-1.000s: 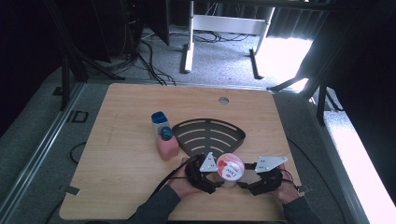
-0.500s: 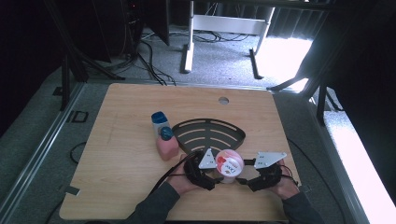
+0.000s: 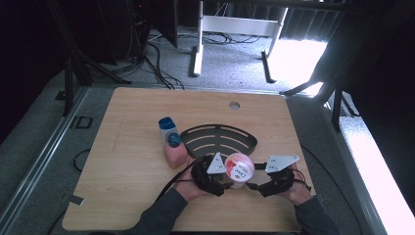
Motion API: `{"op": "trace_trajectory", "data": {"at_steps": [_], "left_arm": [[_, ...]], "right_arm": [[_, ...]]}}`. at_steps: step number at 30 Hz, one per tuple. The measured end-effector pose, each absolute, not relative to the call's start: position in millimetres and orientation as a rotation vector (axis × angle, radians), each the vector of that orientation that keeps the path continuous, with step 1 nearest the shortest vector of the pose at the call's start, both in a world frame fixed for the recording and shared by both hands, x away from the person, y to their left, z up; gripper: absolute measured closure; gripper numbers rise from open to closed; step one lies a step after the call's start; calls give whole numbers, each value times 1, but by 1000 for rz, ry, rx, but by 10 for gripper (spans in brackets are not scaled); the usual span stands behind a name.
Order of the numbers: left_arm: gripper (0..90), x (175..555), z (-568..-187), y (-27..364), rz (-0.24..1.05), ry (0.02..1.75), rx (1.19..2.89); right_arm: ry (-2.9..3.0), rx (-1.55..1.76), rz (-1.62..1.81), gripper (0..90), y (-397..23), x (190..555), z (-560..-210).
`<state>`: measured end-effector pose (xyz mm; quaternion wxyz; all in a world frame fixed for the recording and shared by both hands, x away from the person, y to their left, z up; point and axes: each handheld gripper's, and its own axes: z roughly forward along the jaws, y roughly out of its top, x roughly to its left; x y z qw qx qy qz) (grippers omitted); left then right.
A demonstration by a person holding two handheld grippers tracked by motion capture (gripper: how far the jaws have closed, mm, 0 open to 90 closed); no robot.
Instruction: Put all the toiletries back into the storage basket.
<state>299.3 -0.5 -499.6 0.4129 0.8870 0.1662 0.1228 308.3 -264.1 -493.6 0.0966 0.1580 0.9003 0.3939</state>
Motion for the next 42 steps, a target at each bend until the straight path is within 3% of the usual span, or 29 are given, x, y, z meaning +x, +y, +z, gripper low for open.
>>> {"op": "trace_trajectory", "data": {"at_steps": [42], "left_arm": [[251,323,-484,1,383,441,2227]], "right_arm": [[2678,463,1167,279,-258,343,-481]]}}
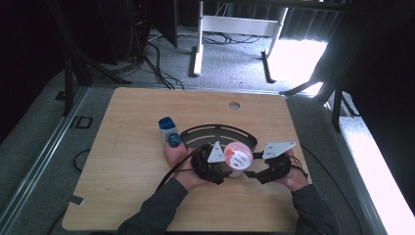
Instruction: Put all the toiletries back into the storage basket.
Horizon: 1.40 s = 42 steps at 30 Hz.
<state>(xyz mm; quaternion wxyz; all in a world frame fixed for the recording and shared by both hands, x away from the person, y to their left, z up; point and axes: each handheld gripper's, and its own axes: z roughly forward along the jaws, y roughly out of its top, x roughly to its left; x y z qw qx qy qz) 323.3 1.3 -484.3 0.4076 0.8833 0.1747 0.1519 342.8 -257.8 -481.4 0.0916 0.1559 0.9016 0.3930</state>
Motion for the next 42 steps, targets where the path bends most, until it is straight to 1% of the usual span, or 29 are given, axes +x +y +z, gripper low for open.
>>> {"op": "trace_trajectory", "data": {"at_steps": [16,26,42], "left_arm": [[252,330,-483,0,400,466,2217],[252,335,-475,4,430,472,2225],[252,344,-476,9,460,507,2210]], "right_arm": [[2685,460,1170,279,-258,355,-479],[2676,457,1190,279,-253,362,-475],[2682,454,1197,277,-245,377,-476]]}}
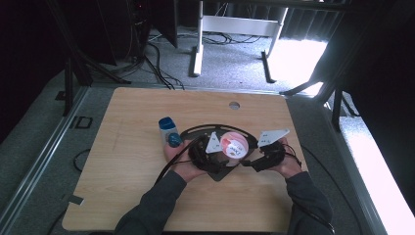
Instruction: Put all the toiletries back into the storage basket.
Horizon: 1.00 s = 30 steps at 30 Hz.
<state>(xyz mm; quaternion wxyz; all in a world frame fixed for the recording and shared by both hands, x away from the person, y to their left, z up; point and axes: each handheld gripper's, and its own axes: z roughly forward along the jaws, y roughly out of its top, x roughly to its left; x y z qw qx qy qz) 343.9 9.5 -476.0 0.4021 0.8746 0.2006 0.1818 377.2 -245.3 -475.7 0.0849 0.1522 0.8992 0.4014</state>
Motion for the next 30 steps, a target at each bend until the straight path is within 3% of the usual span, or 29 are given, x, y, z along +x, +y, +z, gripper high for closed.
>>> {"op": "trace_trajectory", "data": {"at_steps": [30], "left_arm": [[257,364,-484,-1,508,539,2213]], "right_arm": [[2690,510,1136,277,-246,400,-480]]}}
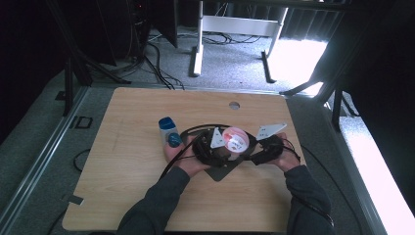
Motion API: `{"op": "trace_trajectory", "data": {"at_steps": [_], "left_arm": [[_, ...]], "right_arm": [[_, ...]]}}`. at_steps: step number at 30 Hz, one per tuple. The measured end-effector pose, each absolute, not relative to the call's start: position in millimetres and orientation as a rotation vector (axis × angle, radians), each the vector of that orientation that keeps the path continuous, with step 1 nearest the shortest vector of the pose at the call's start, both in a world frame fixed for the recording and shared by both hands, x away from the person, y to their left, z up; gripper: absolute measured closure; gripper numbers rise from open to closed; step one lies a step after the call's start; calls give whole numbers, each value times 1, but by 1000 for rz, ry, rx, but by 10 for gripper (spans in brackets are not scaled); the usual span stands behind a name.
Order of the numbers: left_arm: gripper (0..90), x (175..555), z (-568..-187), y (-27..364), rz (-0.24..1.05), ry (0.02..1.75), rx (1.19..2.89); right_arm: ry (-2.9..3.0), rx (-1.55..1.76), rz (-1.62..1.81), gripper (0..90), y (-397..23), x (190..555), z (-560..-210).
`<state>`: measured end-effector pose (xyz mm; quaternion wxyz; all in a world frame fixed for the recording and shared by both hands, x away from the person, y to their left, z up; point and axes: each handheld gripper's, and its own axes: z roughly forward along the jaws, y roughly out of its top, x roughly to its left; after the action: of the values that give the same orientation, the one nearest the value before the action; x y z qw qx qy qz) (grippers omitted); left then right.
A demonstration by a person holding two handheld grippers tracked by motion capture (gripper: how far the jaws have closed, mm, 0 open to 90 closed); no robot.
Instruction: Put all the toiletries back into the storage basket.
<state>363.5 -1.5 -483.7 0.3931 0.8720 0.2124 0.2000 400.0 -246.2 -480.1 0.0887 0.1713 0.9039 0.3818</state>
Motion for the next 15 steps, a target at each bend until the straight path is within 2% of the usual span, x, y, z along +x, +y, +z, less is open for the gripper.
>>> {"op": "trace_trajectory", "data": {"at_steps": [15], "left_arm": [[258,373,-493,-11,514,543,2199]], "right_arm": [[2707,568,1136,278,-254,410,-488]]}}
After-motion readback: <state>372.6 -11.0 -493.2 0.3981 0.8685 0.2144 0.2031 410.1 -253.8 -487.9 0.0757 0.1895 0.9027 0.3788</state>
